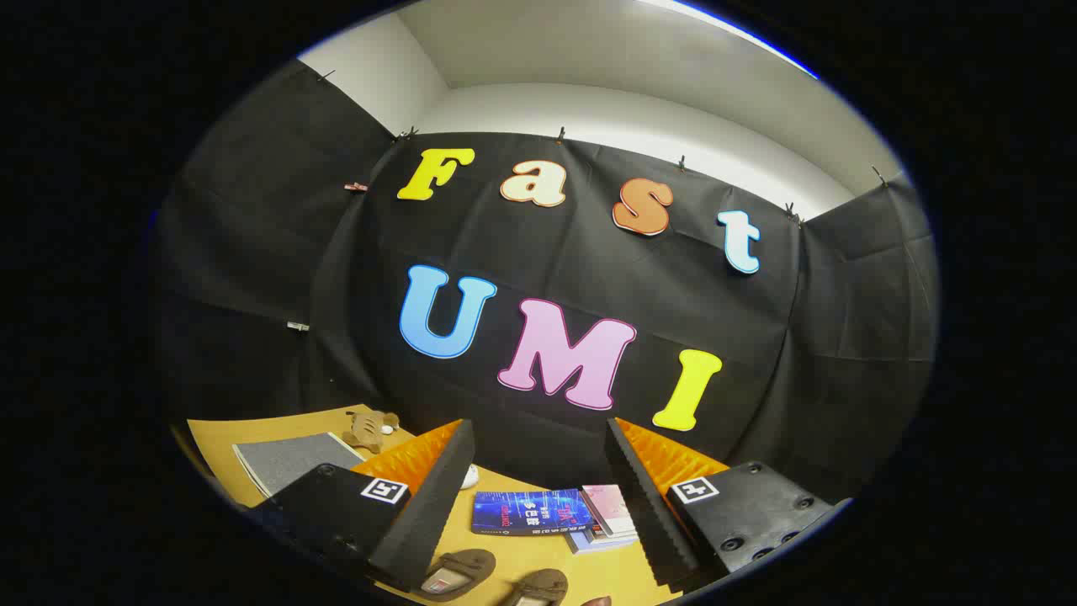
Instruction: Open the storage box then place both shoes into the box .Put the left shoe in first, then the right shoe, with the right side of both shoes facing outward in a uniform manner.
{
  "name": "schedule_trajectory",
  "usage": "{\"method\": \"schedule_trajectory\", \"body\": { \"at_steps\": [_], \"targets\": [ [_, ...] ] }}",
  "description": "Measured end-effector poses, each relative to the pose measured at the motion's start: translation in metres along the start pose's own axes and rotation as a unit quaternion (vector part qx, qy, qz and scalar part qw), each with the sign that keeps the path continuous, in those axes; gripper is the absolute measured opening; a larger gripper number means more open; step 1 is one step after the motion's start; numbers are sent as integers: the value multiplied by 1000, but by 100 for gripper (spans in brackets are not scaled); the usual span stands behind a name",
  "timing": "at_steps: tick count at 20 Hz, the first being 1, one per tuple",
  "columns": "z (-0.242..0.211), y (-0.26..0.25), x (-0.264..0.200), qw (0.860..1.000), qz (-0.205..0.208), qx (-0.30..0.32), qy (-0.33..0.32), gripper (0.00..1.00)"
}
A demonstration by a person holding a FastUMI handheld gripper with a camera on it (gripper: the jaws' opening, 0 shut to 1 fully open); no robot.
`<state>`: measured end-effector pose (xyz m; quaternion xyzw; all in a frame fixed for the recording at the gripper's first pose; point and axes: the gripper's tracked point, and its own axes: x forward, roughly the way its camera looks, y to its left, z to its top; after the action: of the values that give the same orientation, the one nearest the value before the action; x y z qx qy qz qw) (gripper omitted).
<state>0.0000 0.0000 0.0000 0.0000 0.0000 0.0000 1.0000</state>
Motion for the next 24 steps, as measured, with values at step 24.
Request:
{"method": "schedule_trajectory", "body": {
  "at_steps": [24],
  "targets": [
    [-3, 47, 5, 994, 98, 52, 15, 98]
  ]
}}
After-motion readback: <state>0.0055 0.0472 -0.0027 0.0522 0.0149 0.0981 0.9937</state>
